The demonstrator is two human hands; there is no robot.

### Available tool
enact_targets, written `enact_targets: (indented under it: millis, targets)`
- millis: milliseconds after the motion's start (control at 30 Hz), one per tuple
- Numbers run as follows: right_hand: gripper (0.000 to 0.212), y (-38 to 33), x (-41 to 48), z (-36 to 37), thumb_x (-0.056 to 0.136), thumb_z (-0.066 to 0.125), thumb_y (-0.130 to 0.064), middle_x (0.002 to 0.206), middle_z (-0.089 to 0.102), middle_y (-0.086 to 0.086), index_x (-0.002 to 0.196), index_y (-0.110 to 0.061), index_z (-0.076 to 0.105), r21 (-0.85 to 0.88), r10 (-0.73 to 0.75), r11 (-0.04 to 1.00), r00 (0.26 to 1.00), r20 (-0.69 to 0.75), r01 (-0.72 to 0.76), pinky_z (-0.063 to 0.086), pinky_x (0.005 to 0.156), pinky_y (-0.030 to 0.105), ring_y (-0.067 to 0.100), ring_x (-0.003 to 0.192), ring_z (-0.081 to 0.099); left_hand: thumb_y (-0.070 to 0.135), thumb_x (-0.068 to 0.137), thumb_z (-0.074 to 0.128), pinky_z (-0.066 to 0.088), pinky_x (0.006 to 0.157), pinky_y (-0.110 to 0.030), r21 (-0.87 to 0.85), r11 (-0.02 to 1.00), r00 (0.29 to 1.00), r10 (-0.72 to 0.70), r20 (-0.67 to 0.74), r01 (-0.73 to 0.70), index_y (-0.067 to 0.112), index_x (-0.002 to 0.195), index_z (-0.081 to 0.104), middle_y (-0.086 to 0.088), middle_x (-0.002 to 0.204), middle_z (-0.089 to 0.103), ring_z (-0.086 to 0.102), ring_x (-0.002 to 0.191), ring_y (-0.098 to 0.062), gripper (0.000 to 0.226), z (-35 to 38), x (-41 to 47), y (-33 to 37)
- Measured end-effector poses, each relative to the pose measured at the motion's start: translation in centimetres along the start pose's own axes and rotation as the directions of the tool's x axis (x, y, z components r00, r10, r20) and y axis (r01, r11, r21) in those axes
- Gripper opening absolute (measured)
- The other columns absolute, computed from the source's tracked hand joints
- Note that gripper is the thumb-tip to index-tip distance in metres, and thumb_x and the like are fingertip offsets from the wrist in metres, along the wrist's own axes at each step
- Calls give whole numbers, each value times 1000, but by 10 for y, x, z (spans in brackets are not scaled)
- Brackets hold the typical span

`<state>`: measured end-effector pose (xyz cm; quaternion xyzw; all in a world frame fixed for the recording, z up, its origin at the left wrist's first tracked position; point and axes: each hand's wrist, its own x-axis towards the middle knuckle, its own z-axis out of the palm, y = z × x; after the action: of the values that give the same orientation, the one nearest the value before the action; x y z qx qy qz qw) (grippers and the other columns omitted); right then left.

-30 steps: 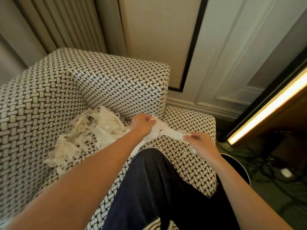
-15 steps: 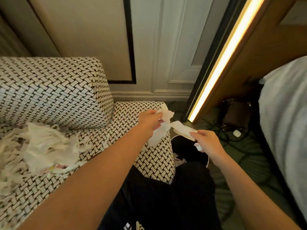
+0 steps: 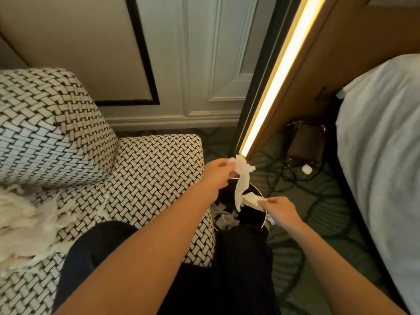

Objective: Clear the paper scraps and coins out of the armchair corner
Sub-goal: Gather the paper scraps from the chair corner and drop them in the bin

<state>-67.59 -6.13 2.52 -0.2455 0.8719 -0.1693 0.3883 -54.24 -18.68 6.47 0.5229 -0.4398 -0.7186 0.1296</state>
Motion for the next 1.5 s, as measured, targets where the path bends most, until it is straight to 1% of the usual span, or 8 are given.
enact_targets:
  millis: [167, 333, 467, 633, 933, 1200, 1367, 1500]
  targets:
    - [47, -10, 17, 6, 93, 52, -38, 79, 54, 23, 103, 5, 68, -14, 49, 999, 993, 111, -48, 39, 53, 26, 17, 58, 47, 21, 93, 54, 41, 89, -30, 202, 978, 997, -54, 57, 41, 23, 131, 52, -3, 135, 48, 47, 122, -21, 37, -8, 8, -12]
    - [38, -20, 28, 16, 97, 46, -35, 81, 51, 7, 112, -5, 64, 413, 198, 864, 948, 249, -289, 49, 71, 28, 18, 75, 50, 20, 95, 51, 40, 93, -30, 267, 961, 994, -86, 71, 64, 21, 132, 52, -4, 135, 50, 48, 122, -20, 36, -23, 8, -22]
    - [42, -17, 27, 23, 98, 43, -36, 125, 54, 13, 132, -12, 48, 724, 132, 578, 918, 373, -377, 46, 94, 40, 26, 101, 58, 20, 95, 52, 41, 89, -29, 275, 958, 992, -103, 77, 79, 22, 130, 53, -3, 130, 54, 53, 114, -17, 35, -31, 2, -24]
    - [50, -29, 12, 25, 97, 43, -42, 150, 33, 3, 144, -29, 33, 780, 32, 532, 928, 370, -329, 45, 95, 45, 33, 112, 56, 18, 94, 52, 41, 85, -28, 259, 964, 994, -76, 79, 53, 20, 130, 53, 0, 128, 55, 55, 110, -15, 36, -44, -15, -18]
    - [35, -109, -52, 30, 97, 48, -28, 122, 60, 7, 128, -12, 52, 663, -164, 748, 966, 202, -12, 47, 97, 39, 23, 105, 61, 18, 91, 59, 47, 79, -25, 92, 988, 987, 133, -90, -124, 23, 114, 62, 4, 113, 63, 61, 98, -12, 24, -98, -65, 1]
    - [27, -191, -128, 97, 94, 54, -28, 107, 68, 2, 117, -15, 60, 469, -443, 831, 867, 229, 300, 51, 86, 29, 17, 95, 66, 14, 93, 52, 48, 88, -32, -40, 966, 923, 232, -308, -256, 19, 108, 65, 3, 102, 70, 64, 92, -15, 20, -192, -120, -5]
    - [30, -219, -149, 157, 94, 51, -34, 115, 64, -4, 118, -20, 61, 206, -607, 795, 749, 267, 571, 48, 90, 30, 12, 102, 60, 10, 94, 50, 47, 81, -30, -96, 954, 858, 209, -470, -285, 18, 99, 65, -2, 101, 70, 62, 86, -16, 18, -269, -152, -34]
    - [30, -222, -142, 198, 95, 50, -33, 135, 52, -7, 122, -26, 60, 13, -558, 796, 726, 401, 605, 37, 104, 35, 14, 124, 46, 9, 93, 51, 49, 85, -33, -118, 955, 804, 158, -573, -271, 17, 99, 66, -3, 102, 69, 62, 89, -19, 18, -311, -169, -60]
